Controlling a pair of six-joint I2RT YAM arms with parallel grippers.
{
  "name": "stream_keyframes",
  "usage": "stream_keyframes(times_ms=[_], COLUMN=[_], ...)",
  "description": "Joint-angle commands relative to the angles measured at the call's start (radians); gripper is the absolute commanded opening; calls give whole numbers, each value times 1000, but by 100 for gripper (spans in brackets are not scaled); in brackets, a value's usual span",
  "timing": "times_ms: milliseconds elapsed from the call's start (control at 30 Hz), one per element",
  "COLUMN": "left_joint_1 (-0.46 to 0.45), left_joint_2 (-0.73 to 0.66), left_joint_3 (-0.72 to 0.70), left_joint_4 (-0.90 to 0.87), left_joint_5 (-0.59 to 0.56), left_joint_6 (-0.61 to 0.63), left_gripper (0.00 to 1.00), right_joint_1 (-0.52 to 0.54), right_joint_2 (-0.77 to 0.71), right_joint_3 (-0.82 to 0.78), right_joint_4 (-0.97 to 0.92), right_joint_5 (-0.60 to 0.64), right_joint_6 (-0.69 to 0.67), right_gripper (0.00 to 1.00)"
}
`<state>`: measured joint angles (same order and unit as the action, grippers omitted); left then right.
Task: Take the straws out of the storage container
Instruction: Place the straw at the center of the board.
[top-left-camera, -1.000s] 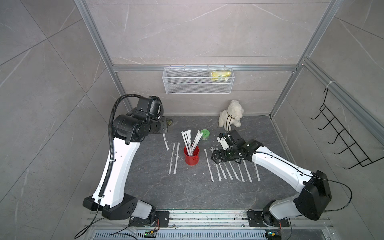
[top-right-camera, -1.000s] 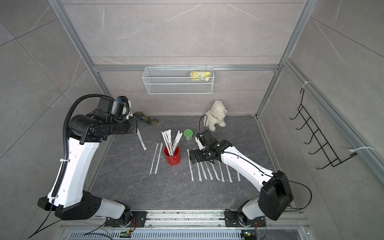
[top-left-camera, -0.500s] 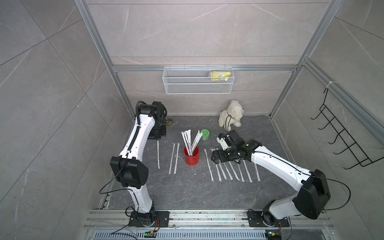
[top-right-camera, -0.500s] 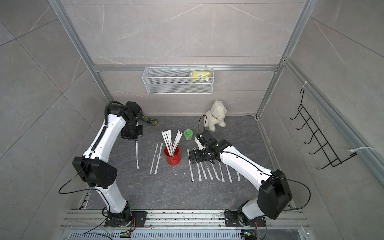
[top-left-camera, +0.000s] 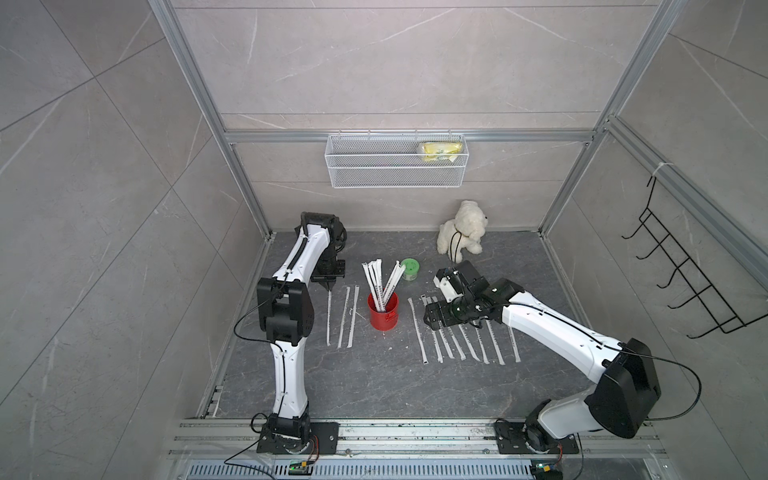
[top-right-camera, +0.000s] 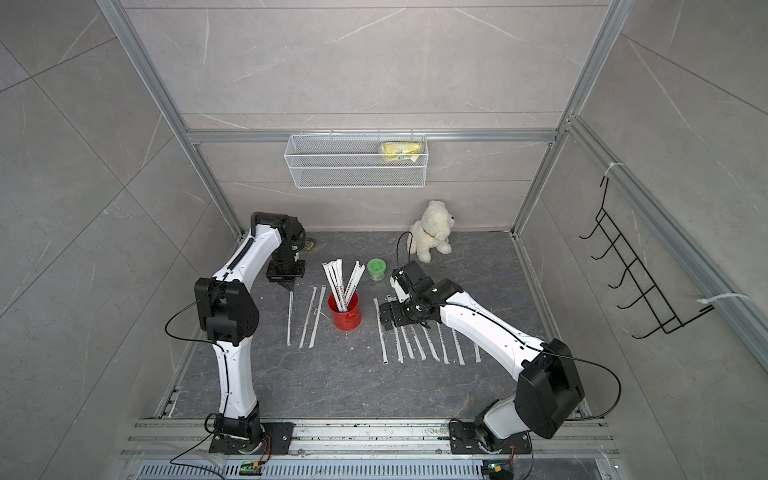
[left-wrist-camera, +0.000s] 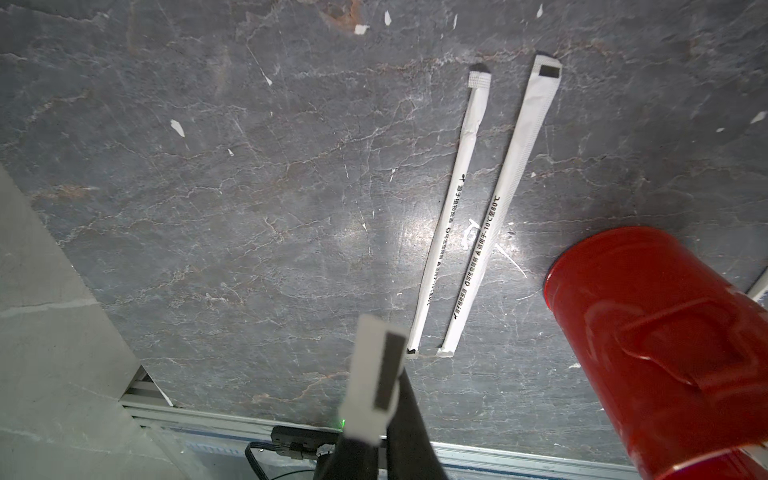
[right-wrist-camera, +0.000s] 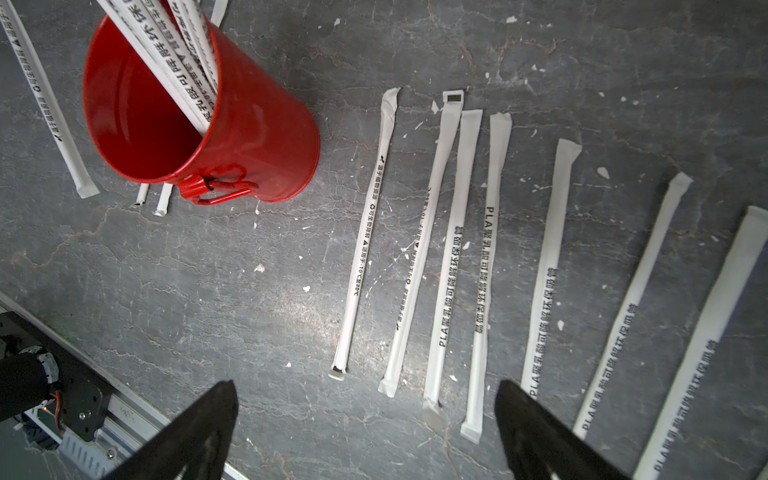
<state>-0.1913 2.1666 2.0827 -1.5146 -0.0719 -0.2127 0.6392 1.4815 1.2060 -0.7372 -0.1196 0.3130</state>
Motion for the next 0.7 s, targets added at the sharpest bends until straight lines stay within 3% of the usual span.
stream_keyframes(times_ms=[0, 667], left_joint_1=[7, 10], left_joint_2=[18, 121], left_joint_3=[49, 65], left_joint_4=[-44, -9], left_joint_5=[10, 26], left_joint_6=[36, 39], left_gripper=[8, 8], right_joint_1=[-5, -4], right_joint_2=[10, 43], right_joint_3=[-11, -14], right_joint_4=[-12, 0], right_joint_5=[9, 2], right_joint_6=[-22, -15], right_gripper=[100, 100])
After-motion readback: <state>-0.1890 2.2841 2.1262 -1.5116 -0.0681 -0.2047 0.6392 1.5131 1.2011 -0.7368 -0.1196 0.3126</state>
